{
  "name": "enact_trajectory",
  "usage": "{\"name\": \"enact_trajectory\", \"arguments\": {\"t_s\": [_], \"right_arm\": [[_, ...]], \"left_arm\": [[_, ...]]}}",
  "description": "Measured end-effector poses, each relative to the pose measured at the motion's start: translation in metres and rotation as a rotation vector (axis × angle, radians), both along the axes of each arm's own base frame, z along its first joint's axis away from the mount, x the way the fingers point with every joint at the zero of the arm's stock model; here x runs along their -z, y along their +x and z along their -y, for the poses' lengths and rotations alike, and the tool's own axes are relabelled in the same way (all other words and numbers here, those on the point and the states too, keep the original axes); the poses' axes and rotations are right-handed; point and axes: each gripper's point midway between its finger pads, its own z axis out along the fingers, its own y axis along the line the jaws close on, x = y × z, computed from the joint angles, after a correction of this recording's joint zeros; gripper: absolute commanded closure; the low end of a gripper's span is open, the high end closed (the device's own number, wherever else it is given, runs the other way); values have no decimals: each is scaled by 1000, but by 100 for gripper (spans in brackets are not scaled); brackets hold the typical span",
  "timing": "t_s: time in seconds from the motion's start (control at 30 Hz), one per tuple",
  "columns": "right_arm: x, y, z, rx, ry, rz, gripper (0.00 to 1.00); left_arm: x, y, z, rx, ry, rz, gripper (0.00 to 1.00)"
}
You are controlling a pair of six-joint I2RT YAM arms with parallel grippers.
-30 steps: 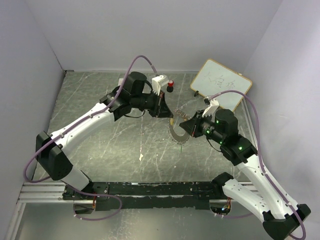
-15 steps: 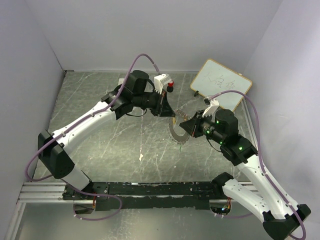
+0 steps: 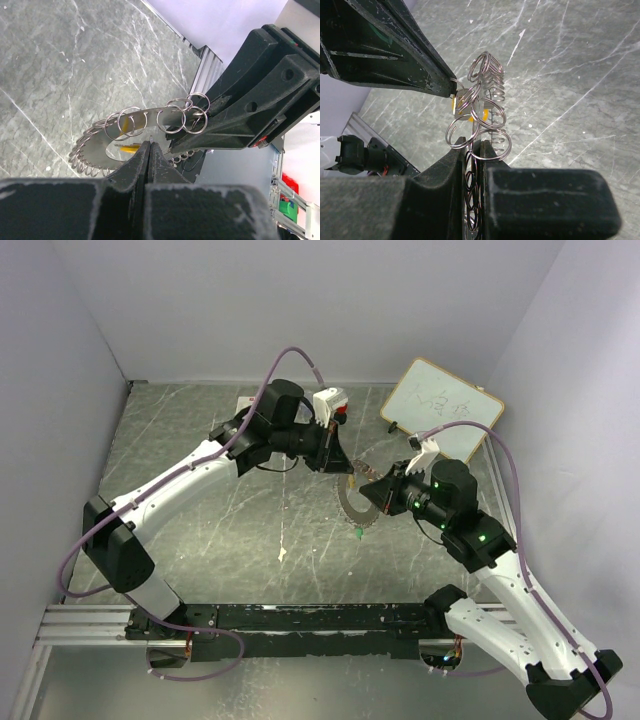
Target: Put the keys on the keyring
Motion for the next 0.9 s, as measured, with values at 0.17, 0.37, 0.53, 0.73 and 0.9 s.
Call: {"name": "enact_trajectory", "arguments": {"t_s": [0.17, 0.37, 0.53, 0.73, 0.9], "right_arm": [[-1, 0, 0, 0, 1, 2, 100], [0, -1, 0, -1, 1, 2, 100], [1, -1, 0, -1, -1, -2, 100], [0, -2, 1, -1, 1, 1, 100], [1, -2, 1, -2, 0, 1, 100]], "left_arm": [[-4, 0, 1, 1, -5, 6, 93], [-4, -1, 2, 3, -4, 5, 93], [-2, 0, 2, 3, -1, 3, 93], [-2, 0, 2, 2, 0, 2, 93], [-2, 0, 2, 2, 0, 2, 93]]}}
